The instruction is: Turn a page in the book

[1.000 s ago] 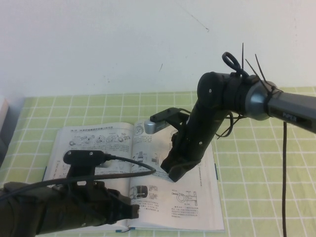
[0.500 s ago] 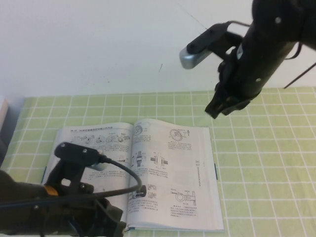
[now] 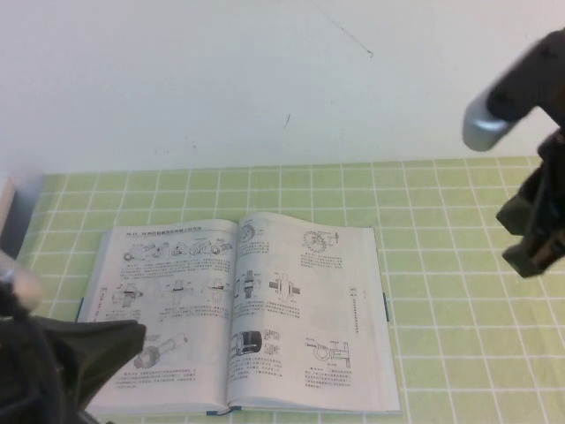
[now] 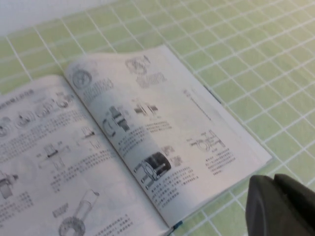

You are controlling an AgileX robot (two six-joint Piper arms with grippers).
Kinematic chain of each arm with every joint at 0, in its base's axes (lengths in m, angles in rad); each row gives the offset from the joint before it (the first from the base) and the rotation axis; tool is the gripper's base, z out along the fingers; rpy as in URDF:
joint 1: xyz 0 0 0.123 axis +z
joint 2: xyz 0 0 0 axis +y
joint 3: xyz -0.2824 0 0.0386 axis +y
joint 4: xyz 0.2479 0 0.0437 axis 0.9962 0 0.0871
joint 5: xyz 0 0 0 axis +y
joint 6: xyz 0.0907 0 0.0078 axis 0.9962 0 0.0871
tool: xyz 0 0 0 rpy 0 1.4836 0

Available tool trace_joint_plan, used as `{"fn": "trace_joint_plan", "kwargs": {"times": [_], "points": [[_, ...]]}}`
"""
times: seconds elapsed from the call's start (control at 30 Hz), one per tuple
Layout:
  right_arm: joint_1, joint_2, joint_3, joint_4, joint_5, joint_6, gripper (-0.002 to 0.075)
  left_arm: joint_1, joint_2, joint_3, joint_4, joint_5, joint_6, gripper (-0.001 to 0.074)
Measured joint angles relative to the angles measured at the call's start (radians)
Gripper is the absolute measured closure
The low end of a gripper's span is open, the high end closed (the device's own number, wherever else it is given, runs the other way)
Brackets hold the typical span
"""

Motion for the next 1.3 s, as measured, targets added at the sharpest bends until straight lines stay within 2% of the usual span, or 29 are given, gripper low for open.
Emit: {"fn": "trace_joint_plan", "kwargs": {"times": [0.3, 0.5, 0.7, 0.83, 1.03, 1.3], "points": [[0.000, -0.343, 0.379, -0.064, -0.269, 0.002, 0.0728, 0.000, -0.234, 0.005, 0.114, 0.021, -0.027, 0.0737], [0.000, -0.566, 0.626, -0.076, -0.411, 0.004, 0.0728, 0.000, -0.331, 0.074, 0.154, 0.009, 0.002, 0.0737], [0.000, -0.743, 0.772, -0.082, -0.390, 0.006, 0.0728, 0.000, -0.397, 0.130, 0.157, 0.005, 0.002, 0.0737], [0.000, -0.812, 0.802, -0.079, -0.327, 0.009, 0.0728, 0.000, -0.403, 0.133, 0.155, 0.014, 0.004, 0.0737], [0.000, -0.829, 0.806, -0.068, -0.224, 0.010, 0.0728, 0.000, -0.404, 0.133, 0.153, 0.017, 0.004, 0.0737], [0.000, -0.829, 0.808, -0.067, -0.199, 0.010, 0.0728, 0.000, -0.404, 0.133, 0.153, 0.018, 0.002, 0.0737]]}}
